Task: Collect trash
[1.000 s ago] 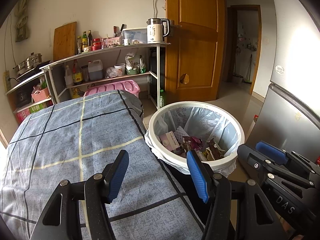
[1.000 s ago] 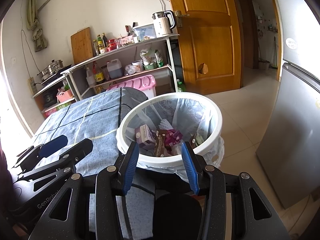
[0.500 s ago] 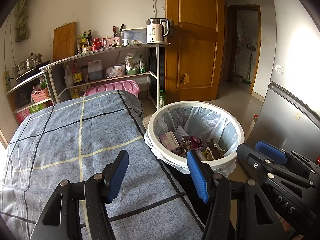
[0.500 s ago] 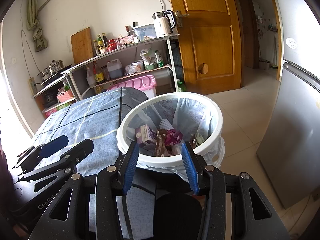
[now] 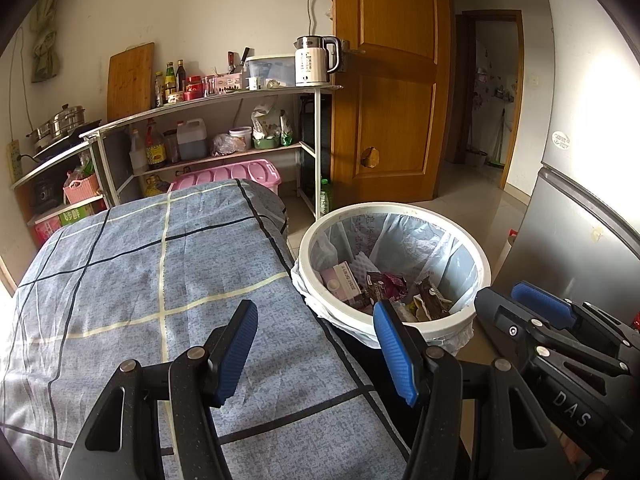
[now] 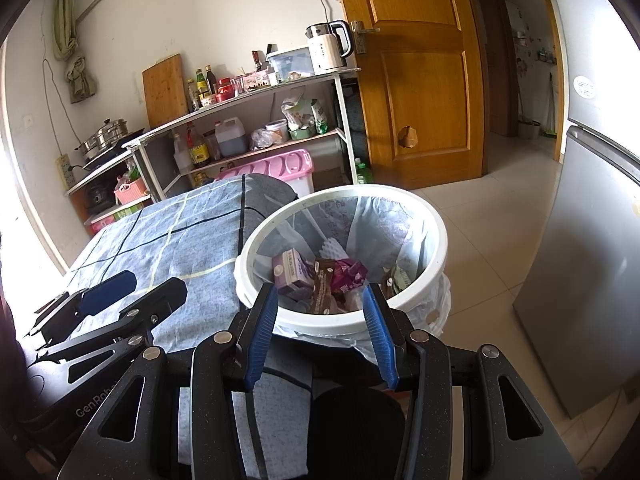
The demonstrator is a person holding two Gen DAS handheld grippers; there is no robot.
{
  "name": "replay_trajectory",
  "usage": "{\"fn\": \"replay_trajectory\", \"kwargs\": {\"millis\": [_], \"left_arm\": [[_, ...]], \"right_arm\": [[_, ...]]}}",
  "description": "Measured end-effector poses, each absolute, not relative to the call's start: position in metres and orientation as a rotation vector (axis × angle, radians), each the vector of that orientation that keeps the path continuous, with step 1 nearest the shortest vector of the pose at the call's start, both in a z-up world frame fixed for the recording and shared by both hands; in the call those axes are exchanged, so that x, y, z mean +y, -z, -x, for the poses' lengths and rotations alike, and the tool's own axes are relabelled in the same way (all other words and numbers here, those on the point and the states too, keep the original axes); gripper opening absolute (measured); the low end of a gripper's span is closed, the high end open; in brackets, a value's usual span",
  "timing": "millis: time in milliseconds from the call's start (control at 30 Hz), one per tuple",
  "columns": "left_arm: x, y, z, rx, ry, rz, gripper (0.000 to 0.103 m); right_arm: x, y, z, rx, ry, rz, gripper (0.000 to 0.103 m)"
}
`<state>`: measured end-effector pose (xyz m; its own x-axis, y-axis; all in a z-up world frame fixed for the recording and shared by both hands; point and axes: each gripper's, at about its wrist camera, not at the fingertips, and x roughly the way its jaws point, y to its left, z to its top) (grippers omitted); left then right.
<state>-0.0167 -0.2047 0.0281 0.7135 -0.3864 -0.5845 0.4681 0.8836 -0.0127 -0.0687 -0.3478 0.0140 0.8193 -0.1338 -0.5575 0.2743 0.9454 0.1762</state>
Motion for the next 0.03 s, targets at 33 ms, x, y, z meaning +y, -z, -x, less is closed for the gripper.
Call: {"fn": "replay_trajectory", "kwargs": {"millis": [33], "left_arm": [[-0.2047, -0.0280, 0.0166, 0.615, 0.475, -0.140, 0.060]], "right_arm": [[-0.3474, -0.0137, 0.0682, 0.572, 0.220, -0.255, 0.045]]}}
